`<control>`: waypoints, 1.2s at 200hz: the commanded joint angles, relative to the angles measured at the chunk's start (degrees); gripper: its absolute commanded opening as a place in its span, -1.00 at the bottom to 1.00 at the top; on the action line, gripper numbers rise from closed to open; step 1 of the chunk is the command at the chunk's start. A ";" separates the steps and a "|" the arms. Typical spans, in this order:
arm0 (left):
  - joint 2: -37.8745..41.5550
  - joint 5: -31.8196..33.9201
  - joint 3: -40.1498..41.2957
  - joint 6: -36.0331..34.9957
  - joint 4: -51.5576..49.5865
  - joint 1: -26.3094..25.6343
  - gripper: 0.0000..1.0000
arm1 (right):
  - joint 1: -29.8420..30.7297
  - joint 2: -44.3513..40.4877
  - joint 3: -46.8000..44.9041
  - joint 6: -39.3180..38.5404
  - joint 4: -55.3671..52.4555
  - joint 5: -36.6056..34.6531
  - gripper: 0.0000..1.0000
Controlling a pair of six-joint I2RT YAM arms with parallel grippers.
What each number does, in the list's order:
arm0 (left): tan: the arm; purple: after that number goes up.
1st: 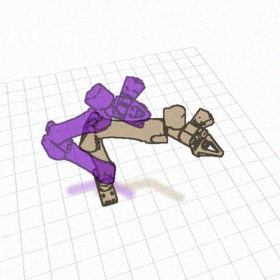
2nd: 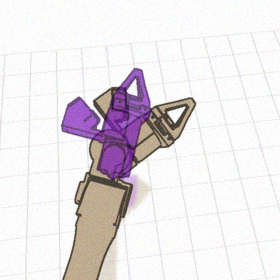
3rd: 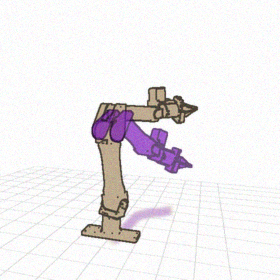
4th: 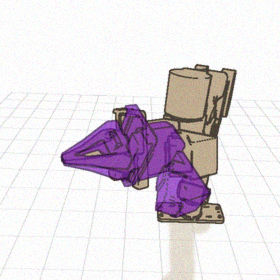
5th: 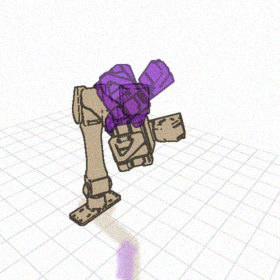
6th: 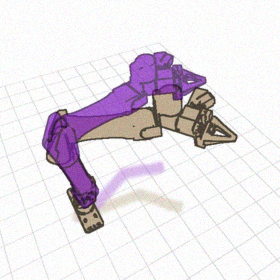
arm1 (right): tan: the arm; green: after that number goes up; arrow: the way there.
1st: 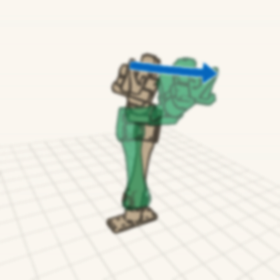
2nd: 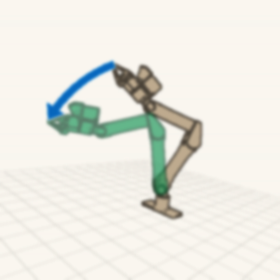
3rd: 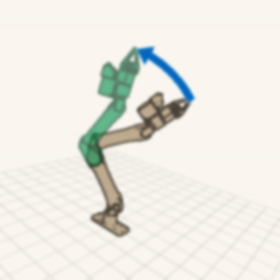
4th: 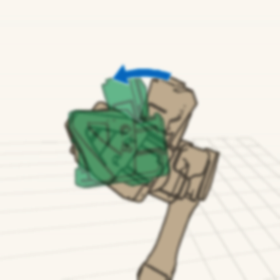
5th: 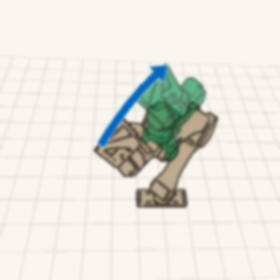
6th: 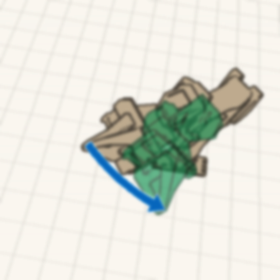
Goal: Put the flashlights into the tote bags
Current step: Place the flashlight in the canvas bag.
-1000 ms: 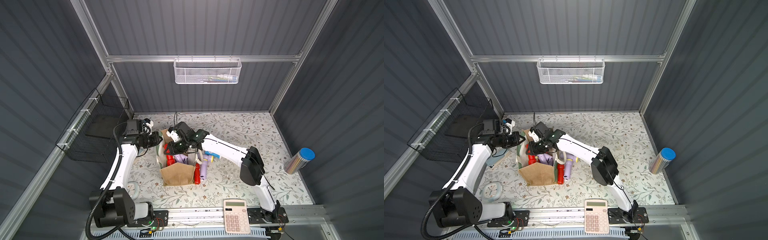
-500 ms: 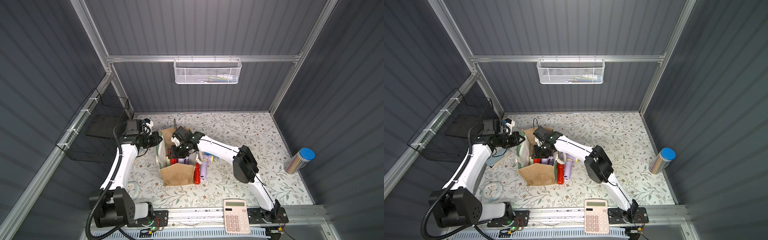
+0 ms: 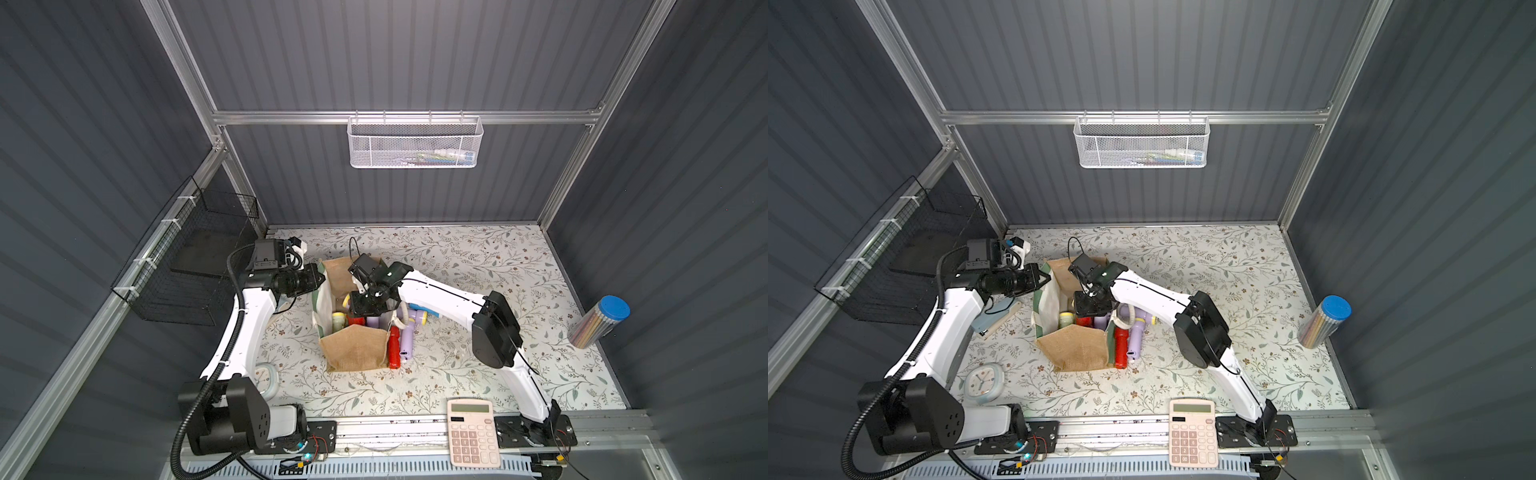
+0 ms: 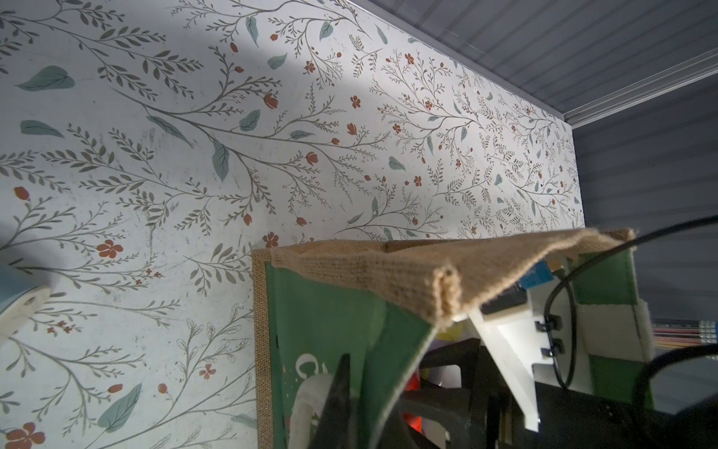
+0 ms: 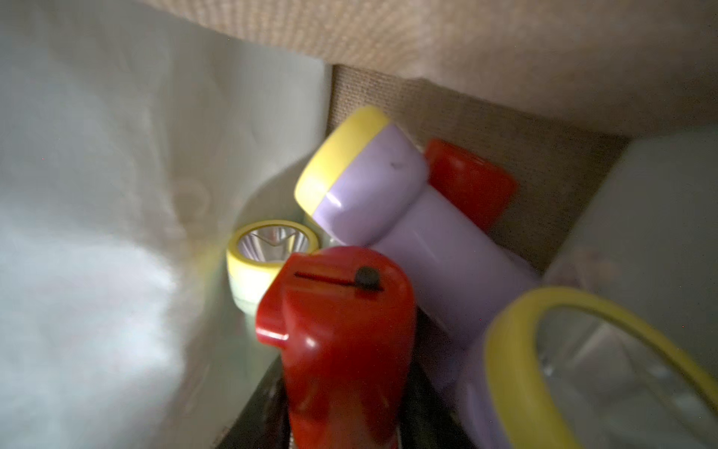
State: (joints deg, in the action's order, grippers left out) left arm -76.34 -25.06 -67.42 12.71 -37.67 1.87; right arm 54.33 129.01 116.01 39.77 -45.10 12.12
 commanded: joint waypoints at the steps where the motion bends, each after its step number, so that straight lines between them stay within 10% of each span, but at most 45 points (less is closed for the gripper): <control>1: 1.25 0.79 0.27 0.04 -1.29 -0.02 -1.00 | -0.23 -2.20 -1.91 -1.81 -4.35 -3.56 -0.64; 89: 0.84 0.27 0.12 0.19 -1.09 -0.02 -1.00 | 2.36 -4.04 -2.45 -7.55 -8.86 1.77 -0.56; 240: 1.52 -0.04 0.10 0.21 -1.09 0.00 -1.00 | 2.32 -1.62 0.63 -9.82 -14.31 4.32 0.24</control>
State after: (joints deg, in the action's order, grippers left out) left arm -76.34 -25.06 -67.42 12.71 -37.65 1.87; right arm 56.40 128.01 115.94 30.48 -55.94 16.51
